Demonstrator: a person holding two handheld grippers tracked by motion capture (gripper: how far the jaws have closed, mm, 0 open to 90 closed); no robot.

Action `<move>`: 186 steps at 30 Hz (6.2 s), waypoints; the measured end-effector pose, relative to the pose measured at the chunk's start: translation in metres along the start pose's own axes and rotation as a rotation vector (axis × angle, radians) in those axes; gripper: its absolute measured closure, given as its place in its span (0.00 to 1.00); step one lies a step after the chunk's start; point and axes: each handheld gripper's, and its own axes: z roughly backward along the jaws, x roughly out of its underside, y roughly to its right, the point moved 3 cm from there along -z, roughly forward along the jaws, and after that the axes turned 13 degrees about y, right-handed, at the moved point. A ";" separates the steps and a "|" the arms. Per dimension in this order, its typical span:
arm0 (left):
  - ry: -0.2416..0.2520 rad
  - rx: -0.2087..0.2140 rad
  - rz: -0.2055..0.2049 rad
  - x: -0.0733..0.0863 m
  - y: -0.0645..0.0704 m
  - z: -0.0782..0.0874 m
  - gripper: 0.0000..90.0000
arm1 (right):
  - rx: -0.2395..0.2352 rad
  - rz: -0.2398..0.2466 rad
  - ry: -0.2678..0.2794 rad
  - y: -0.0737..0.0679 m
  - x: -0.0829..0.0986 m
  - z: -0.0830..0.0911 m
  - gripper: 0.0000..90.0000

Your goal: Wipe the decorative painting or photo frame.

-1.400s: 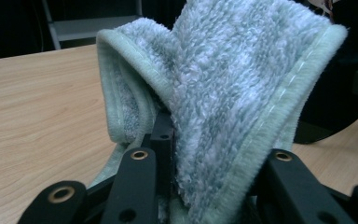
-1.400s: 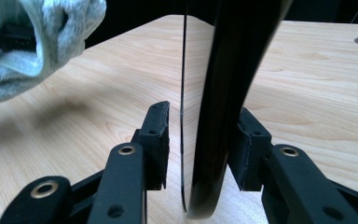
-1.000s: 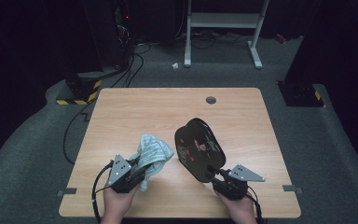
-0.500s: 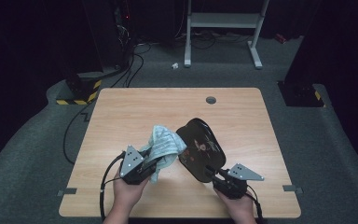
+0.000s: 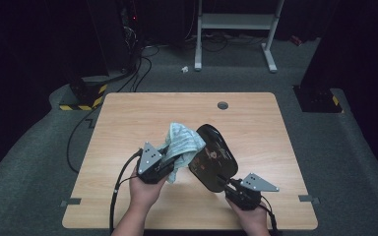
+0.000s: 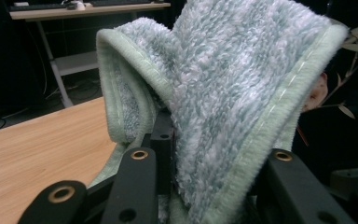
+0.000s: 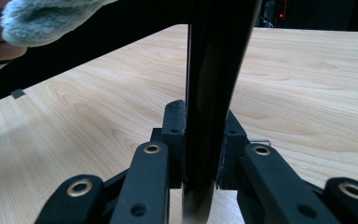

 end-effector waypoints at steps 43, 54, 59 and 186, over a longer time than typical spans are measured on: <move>0.005 0.048 -0.069 -0.011 0.025 -0.029 0.76 | -0.007 0.019 -0.023 0.000 -0.001 0.000 0.86; 0.006 0.004 -0.046 -0.016 0.005 -0.032 0.76 | -0.007 0.023 -0.023 -0.001 0.000 0.000 0.86; 0.023 0.034 -0.043 -0.021 0.016 -0.032 0.76 | -0.005 0.025 -0.024 -0.001 0.000 0.000 0.86; -0.149 0.021 -0.129 0.020 0.018 -0.041 0.77 | -0.009 0.052 -0.025 -0.002 0.000 0.000 0.85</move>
